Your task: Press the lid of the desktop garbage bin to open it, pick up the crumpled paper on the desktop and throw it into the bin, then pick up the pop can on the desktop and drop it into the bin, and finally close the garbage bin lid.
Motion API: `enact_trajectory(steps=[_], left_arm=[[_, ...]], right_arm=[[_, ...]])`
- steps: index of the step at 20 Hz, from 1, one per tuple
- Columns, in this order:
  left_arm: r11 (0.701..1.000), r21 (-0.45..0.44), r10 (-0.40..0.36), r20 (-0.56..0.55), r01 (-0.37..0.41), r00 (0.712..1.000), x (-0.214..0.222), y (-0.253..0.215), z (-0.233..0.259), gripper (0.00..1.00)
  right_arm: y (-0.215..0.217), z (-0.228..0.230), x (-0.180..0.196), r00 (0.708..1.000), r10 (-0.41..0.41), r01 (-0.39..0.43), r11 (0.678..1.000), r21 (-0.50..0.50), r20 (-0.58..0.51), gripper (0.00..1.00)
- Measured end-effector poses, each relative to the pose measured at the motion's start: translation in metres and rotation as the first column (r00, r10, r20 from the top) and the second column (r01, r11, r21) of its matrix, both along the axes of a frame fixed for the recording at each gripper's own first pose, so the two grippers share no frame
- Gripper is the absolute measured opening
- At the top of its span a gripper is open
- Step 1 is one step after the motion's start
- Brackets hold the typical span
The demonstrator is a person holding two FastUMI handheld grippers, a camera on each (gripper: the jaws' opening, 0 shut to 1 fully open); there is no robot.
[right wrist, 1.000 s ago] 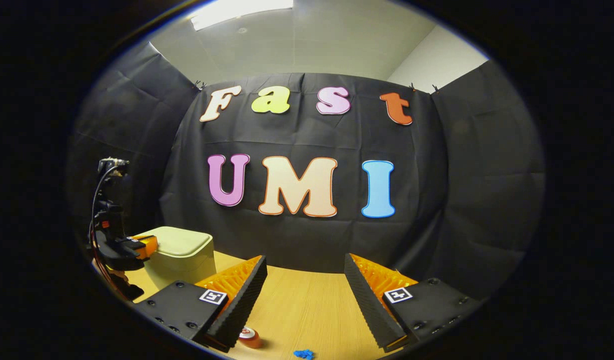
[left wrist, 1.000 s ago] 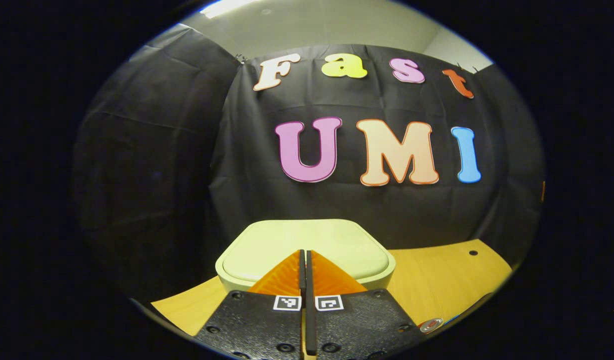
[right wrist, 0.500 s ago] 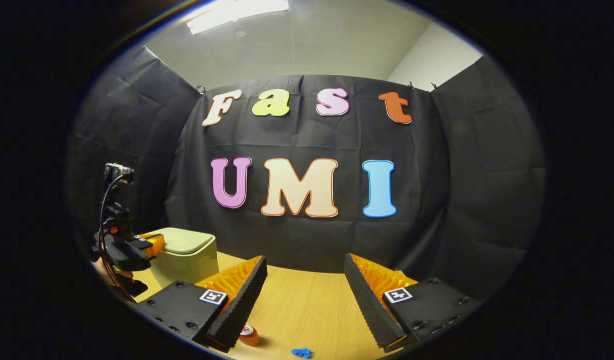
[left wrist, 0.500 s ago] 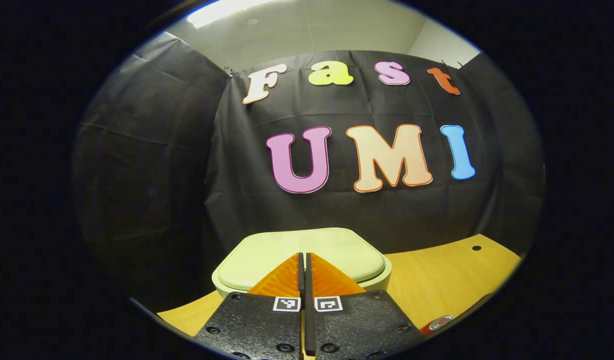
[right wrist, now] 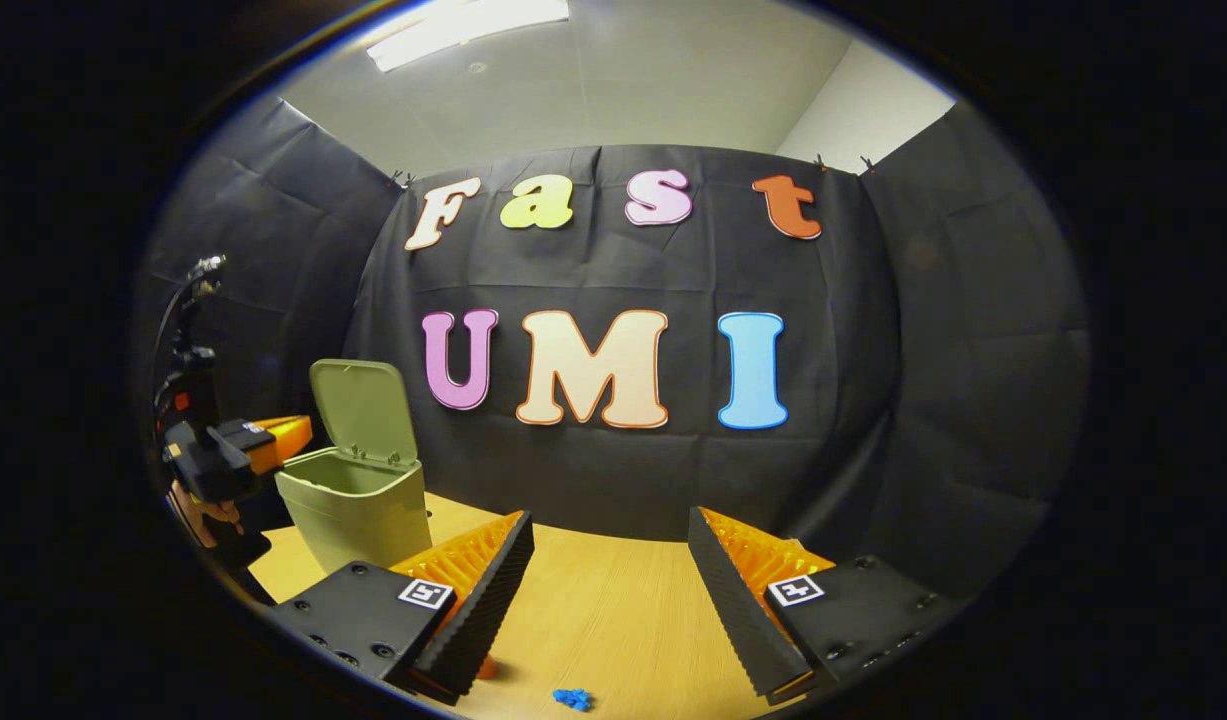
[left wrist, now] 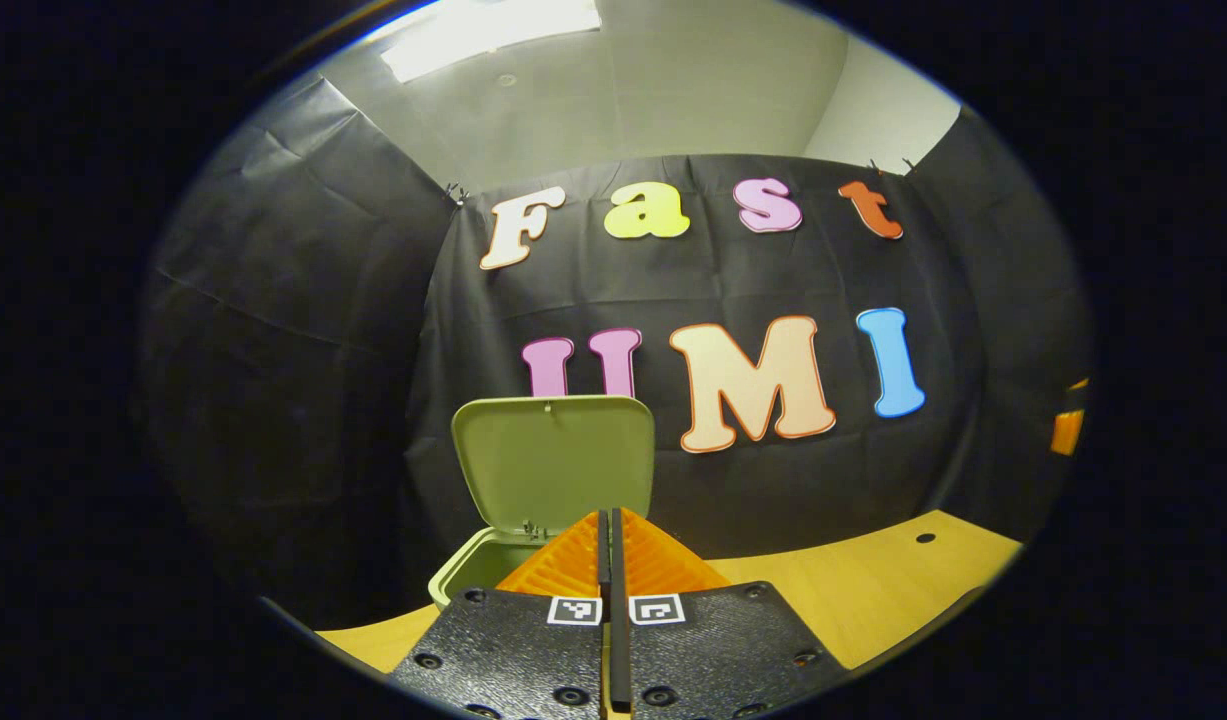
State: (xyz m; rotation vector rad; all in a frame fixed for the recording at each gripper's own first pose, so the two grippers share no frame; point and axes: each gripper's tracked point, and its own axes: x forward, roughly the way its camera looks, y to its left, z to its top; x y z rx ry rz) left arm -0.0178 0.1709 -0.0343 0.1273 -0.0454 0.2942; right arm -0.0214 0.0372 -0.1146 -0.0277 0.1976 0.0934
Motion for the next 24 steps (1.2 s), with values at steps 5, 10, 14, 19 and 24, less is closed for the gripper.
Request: enact_trajectory(steps=[5,10,14,19,24], left_arm=[[0.998,-0.030,-0.057,0.035,0.058,0.998,-0.021,-0.045,0.021,0.00],[0.991,-0.049,-0.125,0.026,0.127,0.992,-0.033,-0.081,0.027,0.66],[0.991,-0.032,-0.128,0.016,0.128,0.992,-0.040,-0.092,0.026,0.80],[0.989,-0.063,-0.131,0.002,0.131,0.991,-0.048,-0.097,0.023,0.93],[0.993,-0.051,-0.105,-0.025,0.104,0.994,-0.058,-0.084,0.020,0.98]], right_arm=[[-0.004,-0.035,0.000,0.997,0.045,-0.045,0.999,0.001,-0.062,0.99],[0.007,-0.088,-0.002,0.983,0.100,-0.101,0.995,0.000,-0.157,1.00],[0.023,-0.134,-0.006,0.961,0.155,-0.159,0.987,-0.001,-0.229,0.98],[0.021,-0.223,-0.021,0.908,0.150,-0.178,0.983,-0.036,-0.391,0.99],[0.023,-0.297,-0.051,0.826,0.157,-0.188,0.982,-0.003,-0.542,0.99]])
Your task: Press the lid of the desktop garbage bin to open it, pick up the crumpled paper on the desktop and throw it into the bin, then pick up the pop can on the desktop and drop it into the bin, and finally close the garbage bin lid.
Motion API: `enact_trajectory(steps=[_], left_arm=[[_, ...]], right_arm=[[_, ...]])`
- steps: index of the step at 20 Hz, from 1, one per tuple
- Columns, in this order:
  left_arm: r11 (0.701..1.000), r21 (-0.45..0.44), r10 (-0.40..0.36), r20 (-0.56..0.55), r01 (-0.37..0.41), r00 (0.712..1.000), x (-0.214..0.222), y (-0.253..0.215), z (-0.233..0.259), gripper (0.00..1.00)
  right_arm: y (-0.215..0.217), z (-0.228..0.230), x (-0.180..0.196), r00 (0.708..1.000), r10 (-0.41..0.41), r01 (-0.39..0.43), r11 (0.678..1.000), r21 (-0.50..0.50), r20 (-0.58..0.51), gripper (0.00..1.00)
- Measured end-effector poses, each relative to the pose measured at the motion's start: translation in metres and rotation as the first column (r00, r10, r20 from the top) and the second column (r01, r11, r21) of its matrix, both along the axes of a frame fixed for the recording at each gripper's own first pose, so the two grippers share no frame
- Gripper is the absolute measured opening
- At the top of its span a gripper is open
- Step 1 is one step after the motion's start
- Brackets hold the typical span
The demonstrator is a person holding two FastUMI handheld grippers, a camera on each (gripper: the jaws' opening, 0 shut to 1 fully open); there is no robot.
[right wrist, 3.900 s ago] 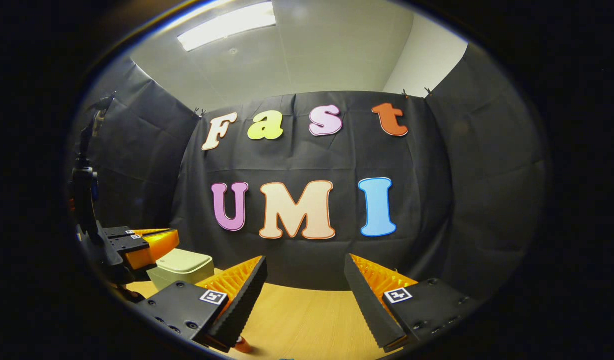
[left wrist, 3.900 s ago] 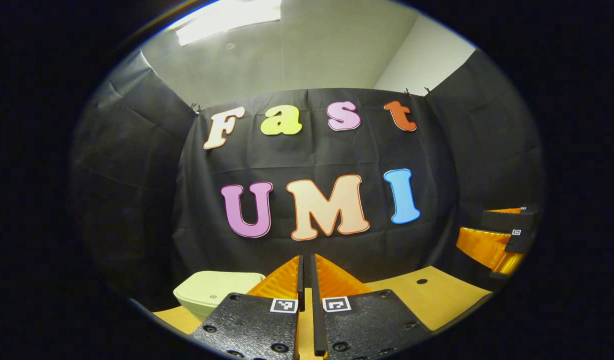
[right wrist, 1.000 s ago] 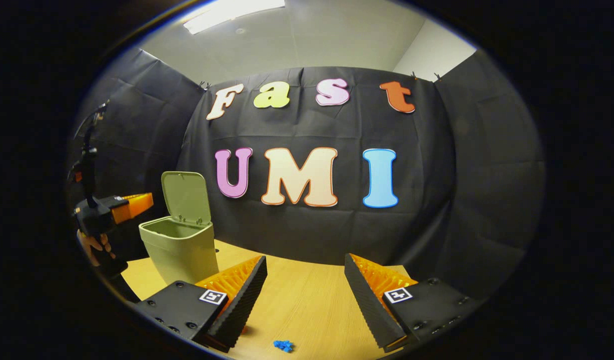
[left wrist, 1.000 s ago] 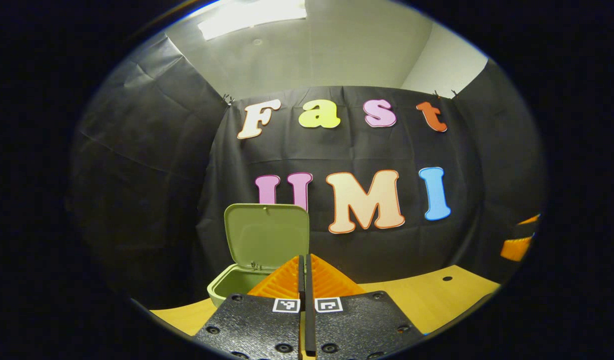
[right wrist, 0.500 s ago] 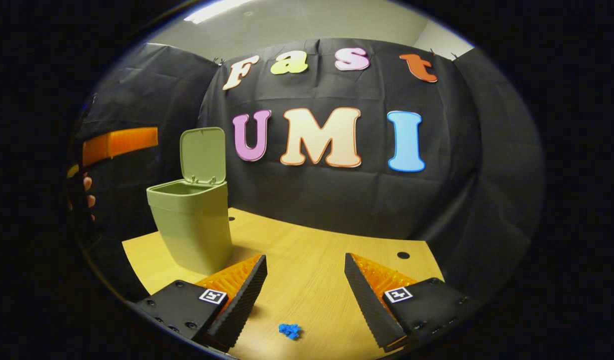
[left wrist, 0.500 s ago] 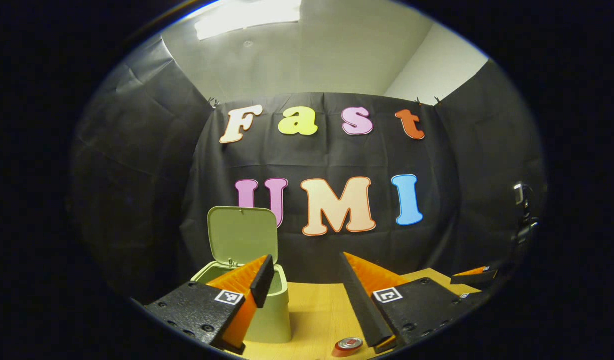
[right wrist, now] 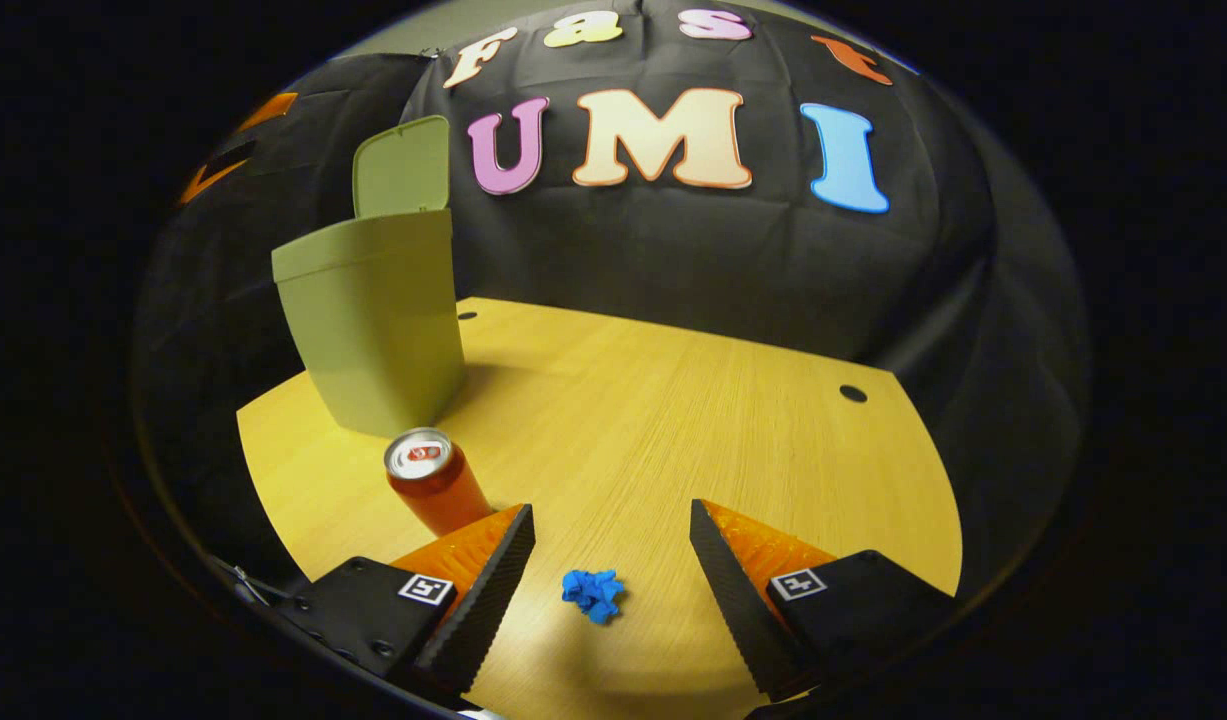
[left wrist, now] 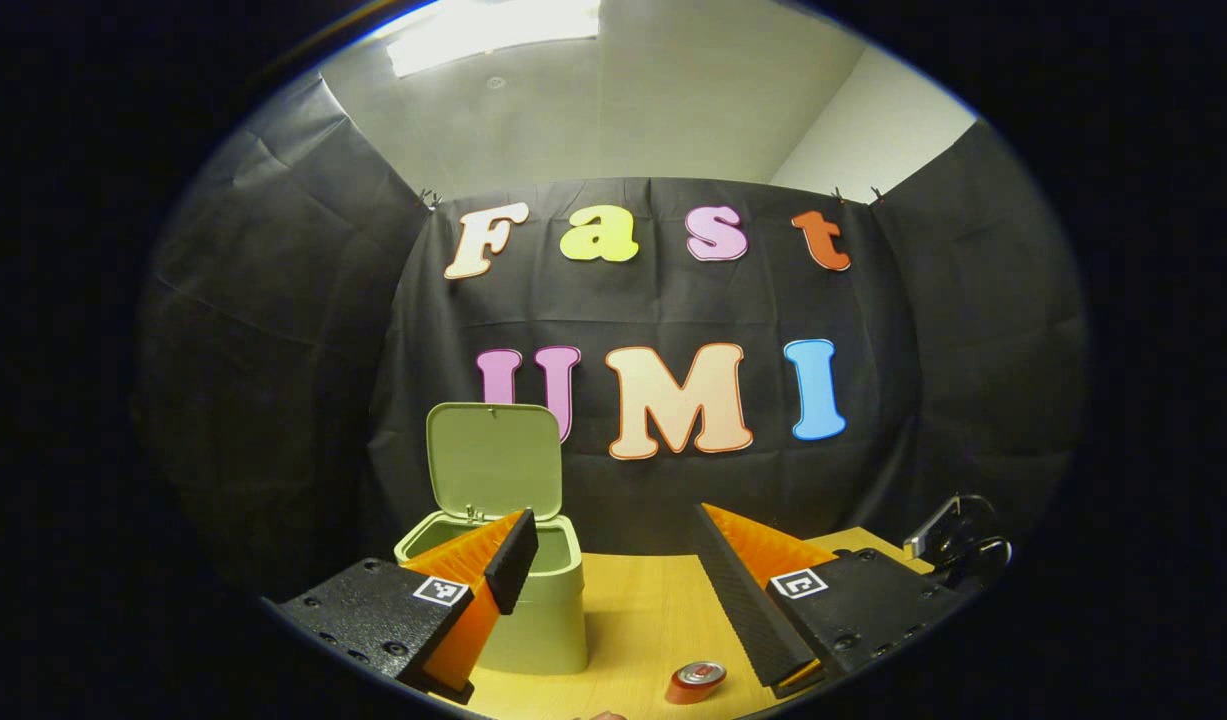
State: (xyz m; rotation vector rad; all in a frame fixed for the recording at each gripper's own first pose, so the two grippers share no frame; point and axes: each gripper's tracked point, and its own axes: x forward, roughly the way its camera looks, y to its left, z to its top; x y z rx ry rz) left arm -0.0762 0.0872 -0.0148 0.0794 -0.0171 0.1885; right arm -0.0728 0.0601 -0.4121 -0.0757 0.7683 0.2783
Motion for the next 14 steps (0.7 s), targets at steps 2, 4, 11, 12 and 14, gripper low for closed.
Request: enact_trajectory(steps=[2,4,11,12,14], left_arm=[[1.000,-0.003,0.015,-0.006,-0.015,1.000,-0.003,0.006,0.000,0.94],[1.000,-0.002,0.028,-0.017,-0.028,0.999,-0.007,0.011,-0.003,0.94],[0.997,0.021,0.072,-0.035,-0.072,0.997,-0.019,0.031,-0.004,0.93],[0.997,0.019,0.075,-0.037,-0.074,0.997,-0.019,0.032,-0.005,0.94],[0.997,0.018,0.078,-0.040,-0.077,0.996,-0.020,0.033,-0.006,0.93]], right_arm=[[-0.001,-0.025,-0.011,0.999,0.002,-0.004,1.000,-0.026,-0.053,0.99],[-0.001,-0.046,-0.019,0.995,0.015,-0.020,0.999,-0.049,-0.100,0.99],[0.001,-0.083,-0.040,0.980,0.004,-0.013,0.999,-0.045,-0.196,0.58],[0.005,-0.081,-0.039,0.982,0.005,-0.011,0.999,-0.032,-0.190,0.38],[0.010,-0.075,-0.037,0.984,0.010,-0.012,1.000,-0.010,-0.180,0.33]])
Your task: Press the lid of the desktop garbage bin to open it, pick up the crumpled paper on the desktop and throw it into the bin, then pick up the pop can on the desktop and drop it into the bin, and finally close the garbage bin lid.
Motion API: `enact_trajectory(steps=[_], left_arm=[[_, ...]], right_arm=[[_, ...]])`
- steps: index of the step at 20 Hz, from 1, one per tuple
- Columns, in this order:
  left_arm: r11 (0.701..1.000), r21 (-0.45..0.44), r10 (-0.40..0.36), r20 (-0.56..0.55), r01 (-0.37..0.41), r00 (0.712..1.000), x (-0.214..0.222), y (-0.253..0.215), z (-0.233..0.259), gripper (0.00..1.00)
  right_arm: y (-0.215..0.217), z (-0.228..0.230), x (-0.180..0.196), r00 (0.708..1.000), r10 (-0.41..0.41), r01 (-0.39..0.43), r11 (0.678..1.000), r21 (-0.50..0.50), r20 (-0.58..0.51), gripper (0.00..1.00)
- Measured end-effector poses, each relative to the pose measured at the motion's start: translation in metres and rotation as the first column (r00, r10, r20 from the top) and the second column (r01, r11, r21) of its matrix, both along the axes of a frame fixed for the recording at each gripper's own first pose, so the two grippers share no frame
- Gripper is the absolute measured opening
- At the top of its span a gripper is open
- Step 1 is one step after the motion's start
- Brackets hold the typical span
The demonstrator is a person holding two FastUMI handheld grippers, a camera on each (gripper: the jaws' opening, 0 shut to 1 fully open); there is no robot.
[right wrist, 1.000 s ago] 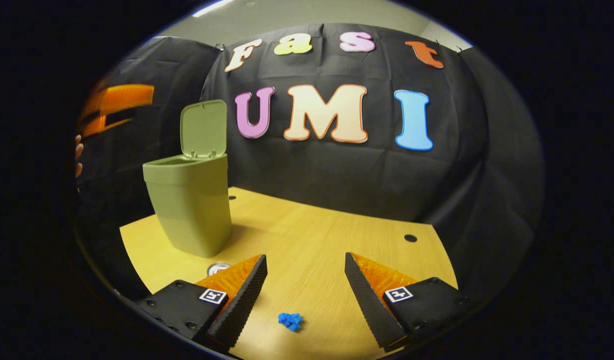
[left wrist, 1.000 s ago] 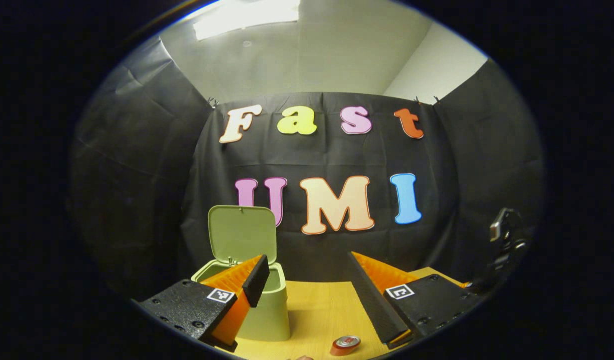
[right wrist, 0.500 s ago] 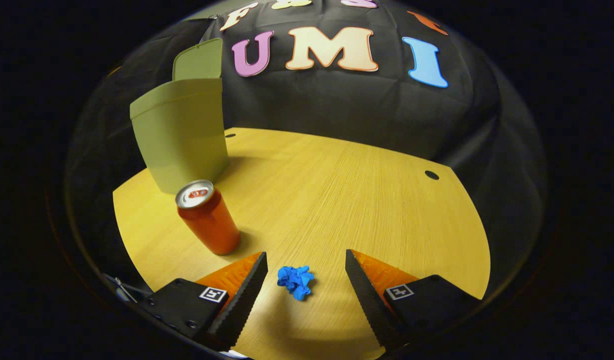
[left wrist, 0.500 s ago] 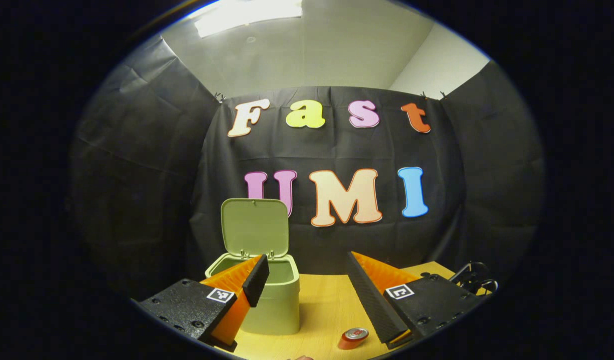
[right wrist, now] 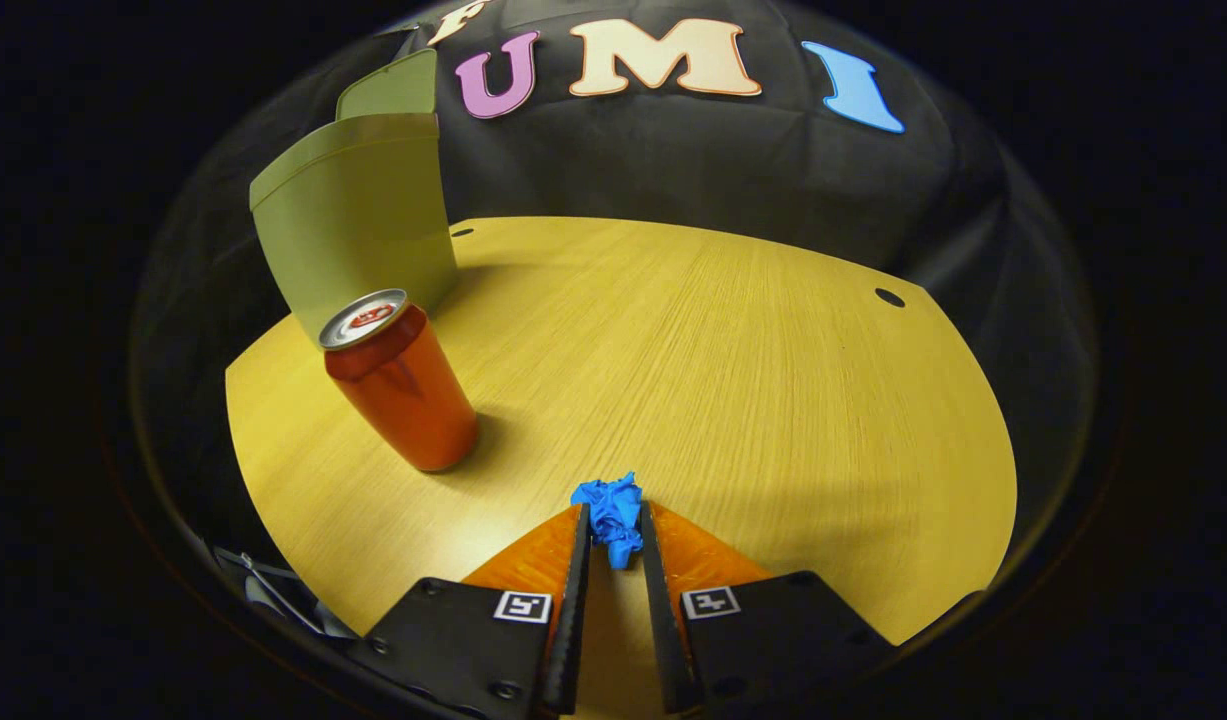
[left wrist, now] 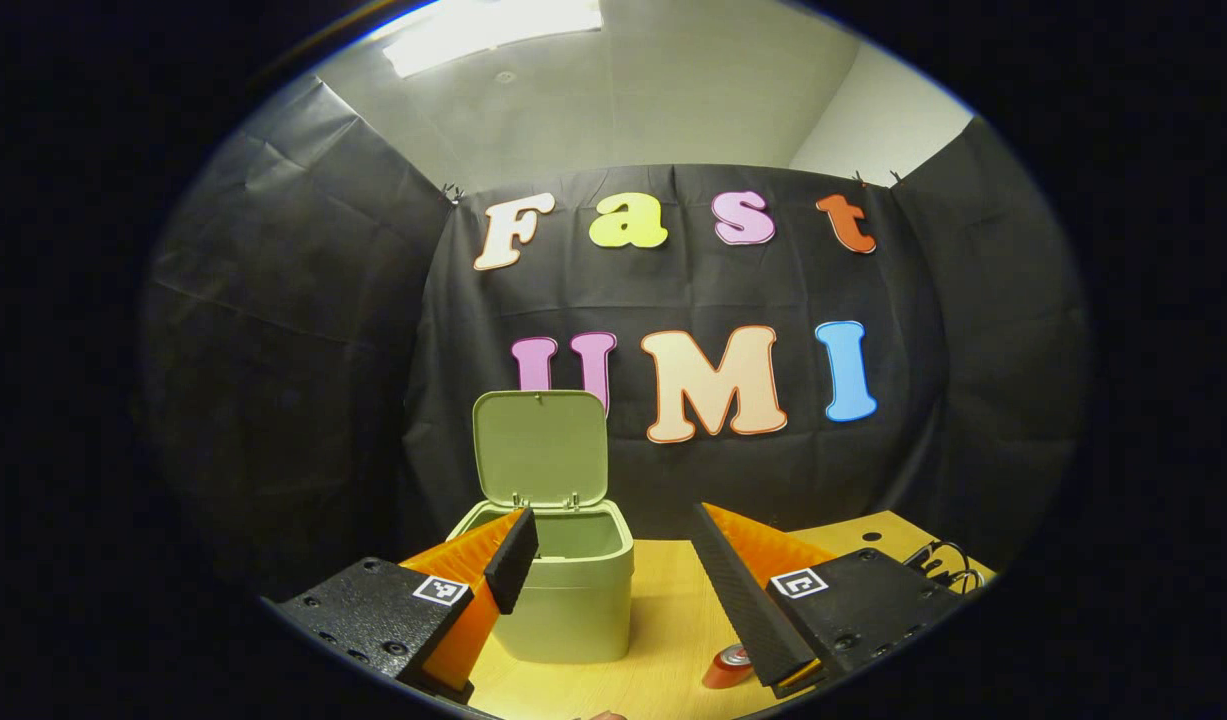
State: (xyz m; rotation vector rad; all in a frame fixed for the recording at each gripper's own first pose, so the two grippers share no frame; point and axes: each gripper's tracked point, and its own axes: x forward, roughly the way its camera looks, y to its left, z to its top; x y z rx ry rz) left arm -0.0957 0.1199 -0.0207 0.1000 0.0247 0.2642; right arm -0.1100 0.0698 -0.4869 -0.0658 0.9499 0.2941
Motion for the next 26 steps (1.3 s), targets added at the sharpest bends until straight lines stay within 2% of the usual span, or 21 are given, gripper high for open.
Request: enact_trajectory(steps=[2,3,5,6,12,13,14,15,16,17,18,21,22,23,24,25,26], left_arm=[[1.000,-0.002,0.002,-0.002,-0.002,1.000,0.000,0.000,-0.002,0.93],[1.000,-0.007,0.004,-0.003,-0.004,1.000,0.001,0.001,-0.003,0.93],[1.000,-0.019,0.002,-0.004,-0.002,1.000,0.002,0.001,-0.005,0.93],[1.000,-0.020,0.003,-0.003,-0.003,1.000,0.002,0.002,-0.005,0.93],[0.999,-0.032,0.007,0.004,-0.007,1.000,0.001,0.012,-0.005,0.93],[0.999,-0.038,0.011,0.007,-0.010,1.000,0.000,0.014,-0.005,0.98],[0.999,-0.043,0.016,0.004,-0.016,1.000,-0.002,0.017,-0.007,0.94],[0.999,-0.044,0.022,-0.003,-0.022,1.000,-0.004,0.021,-0.009,0.99],[0.999,-0.041,0.034,-0.003,-0.034,0.999,-0.007,0.026,-0.009,0.94],[0.998,-0.039,0.043,-0.001,-0.043,0.999,-0.010,0.032,-0.008,0.98],[0.998,-0.039,0.054,-0.002,-0.054,0.999,-0.012,0.037,-0.010,0.94],[0.995,-0.049,0.082,-0.008,-0.082,0.997,-0.019,0.052,-0.014,0.94],[0.995,-0.054,0.088,-0.010,-0.089,0.996,-0.021,0.057,-0.016,0.98],[0.994,-0.056,0.096,-0.010,-0.096,0.995,-0.024,0.063,-0.016,0.98],[0.993,-0.056,0.101,-0.014,-0.102,0.995,-0.027,0.068,-0.017,0.94],[0.993,-0.050,0.105,-0.021,-0.106,0.994,-0.029,0.074,-0.019,0.94],[0.993,-0.040,0.112,-0.029,-0.113,0.993,-0.032,0.081,-0.022,0.98]], right_arm=[[0.001,0.016,0.009,0.999,-0.015,0.014,1.000,0.014,0.042,0.33],[0.003,0.027,0.014,0.997,-0.028,0.025,0.999,0.031,0.070,0.30],[0.010,0.060,0.033,0.988,-0.048,0.038,0.997,0.072,0.145,0.33],[0.012,0.079,0.045,0.980,-0.057,0.041,0.995,0.088,0.189,0.30],[0.035,0.200,0.110,0.902,-0.104,0.026,0.982,0.188,0.420,0.33],[0.039,0.218,0.118,0.888,-0.112,0.022,0.979,0.203,0.446,0.33],[0.044,0.237,0.125,0.871,-0.118,0.011,0.975,0.222,0.476,0.33],[0.052,0.255,0.133,0.855,-0.122,-0.001,0.971,0.238,0.503,0.29],[0.059,0.272,0.141,0.838,-0.123,-0.016,0.968,0.249,0.532,0.33],[0.067,0.289,0.148,0.821,-0.127,-0.030,0.964,0.263,0.557,0.33],[0.076,0.303,0.154,0.807,-0.132,-0.043,0.959,0.281,0.575,0.33],[0.111,0.335,0.162,0.780,-0.150,-0.085,0.936,0.341,0.607,0.30],[0.125,0.338,0.164,0.780,-0.147,-0.099,0.930,0.353,0.608,0.30],[0.139,0.340,0.167,0.779,-0.142,-0.115,0.925,0.363,0.610,0.30],[0.151,0.343,0.167,0.775,-0.140,-0.129,0.919,0.372,0.616,0.32],[0.165,0.345,0.164,0.772,-0.135,-0.144,0.914,0.379,0.621,0.30],[0.178,0.346,0.163,0.772,-0.124,-0.159,0.912,0.379,0.624,0.32]])
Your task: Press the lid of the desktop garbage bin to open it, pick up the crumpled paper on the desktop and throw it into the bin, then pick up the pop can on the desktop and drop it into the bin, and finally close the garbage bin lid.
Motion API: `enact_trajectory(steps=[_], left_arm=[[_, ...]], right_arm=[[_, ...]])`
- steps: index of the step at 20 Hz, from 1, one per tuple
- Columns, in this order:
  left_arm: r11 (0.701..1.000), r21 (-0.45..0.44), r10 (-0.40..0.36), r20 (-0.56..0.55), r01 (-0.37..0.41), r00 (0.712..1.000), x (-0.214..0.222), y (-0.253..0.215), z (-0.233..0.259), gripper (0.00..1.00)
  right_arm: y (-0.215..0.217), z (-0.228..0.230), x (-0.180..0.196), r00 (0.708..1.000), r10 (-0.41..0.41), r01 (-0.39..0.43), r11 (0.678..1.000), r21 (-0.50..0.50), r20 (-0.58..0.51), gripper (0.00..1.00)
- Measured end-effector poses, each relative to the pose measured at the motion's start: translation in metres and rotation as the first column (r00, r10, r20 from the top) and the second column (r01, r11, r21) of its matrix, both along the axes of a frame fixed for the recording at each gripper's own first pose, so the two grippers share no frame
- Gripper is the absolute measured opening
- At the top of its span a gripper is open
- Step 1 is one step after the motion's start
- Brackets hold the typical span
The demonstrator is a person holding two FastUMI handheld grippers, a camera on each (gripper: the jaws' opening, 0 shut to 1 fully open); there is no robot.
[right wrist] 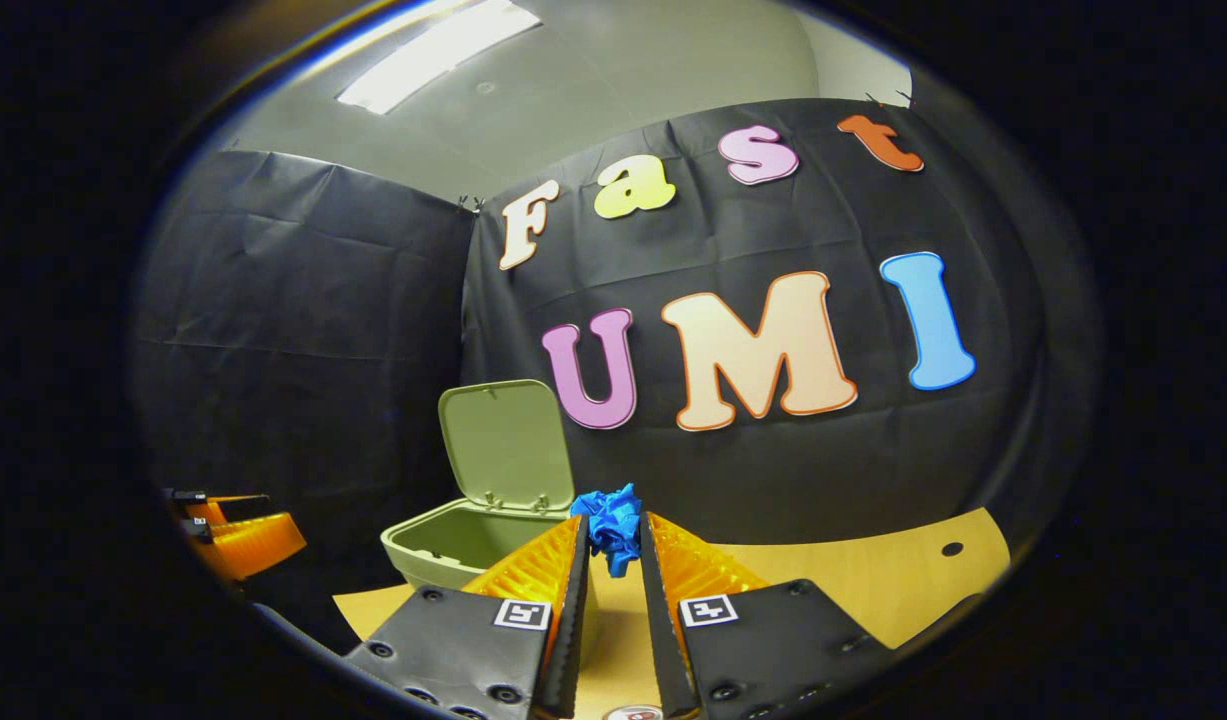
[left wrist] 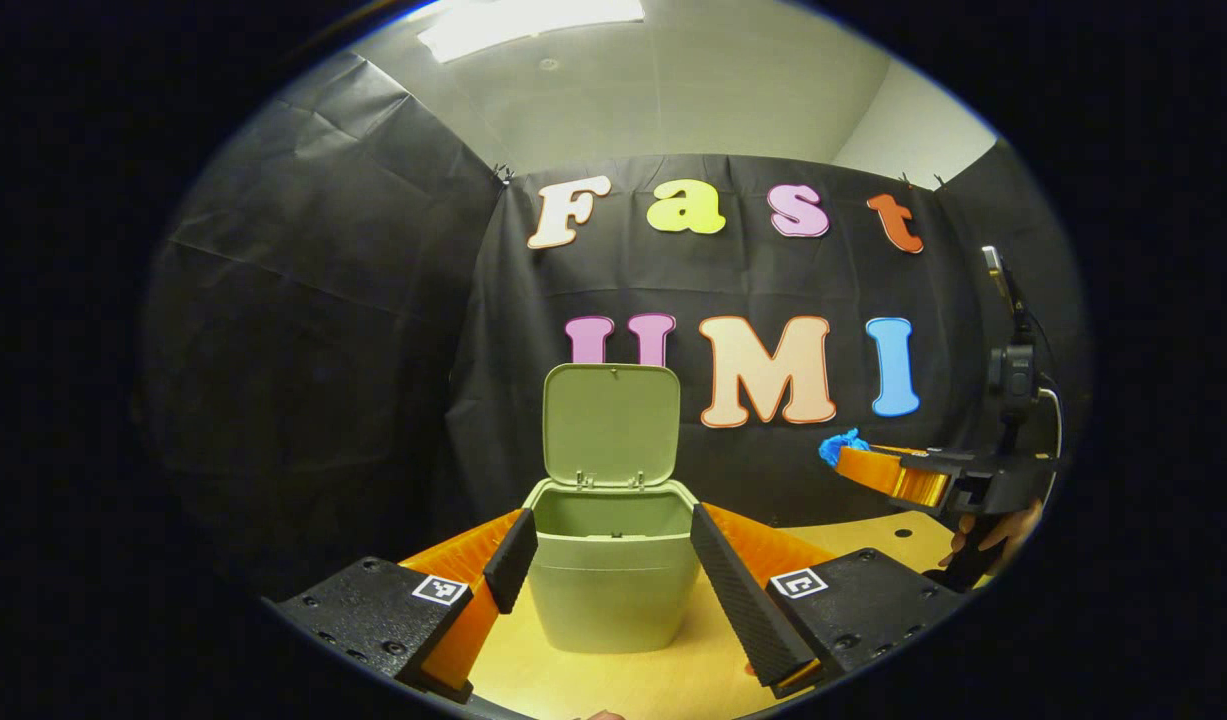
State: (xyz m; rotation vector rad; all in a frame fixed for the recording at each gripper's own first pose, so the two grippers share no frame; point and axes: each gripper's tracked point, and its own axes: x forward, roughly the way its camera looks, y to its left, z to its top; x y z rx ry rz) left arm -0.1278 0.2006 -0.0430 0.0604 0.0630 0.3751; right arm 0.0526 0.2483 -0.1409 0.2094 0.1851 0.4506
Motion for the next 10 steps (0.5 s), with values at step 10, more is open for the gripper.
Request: enact_trajectory(steps=[10], left_arm=[[1.000,-0.007,0.006,-0.033,-0.006,0.999,-0.013,0.060,-0.016,0.93]], right_arm=[[0.110,-0.042,0.013,0.998,0.056,-0.058,0.997,-0.057,-0.035,0.30]])
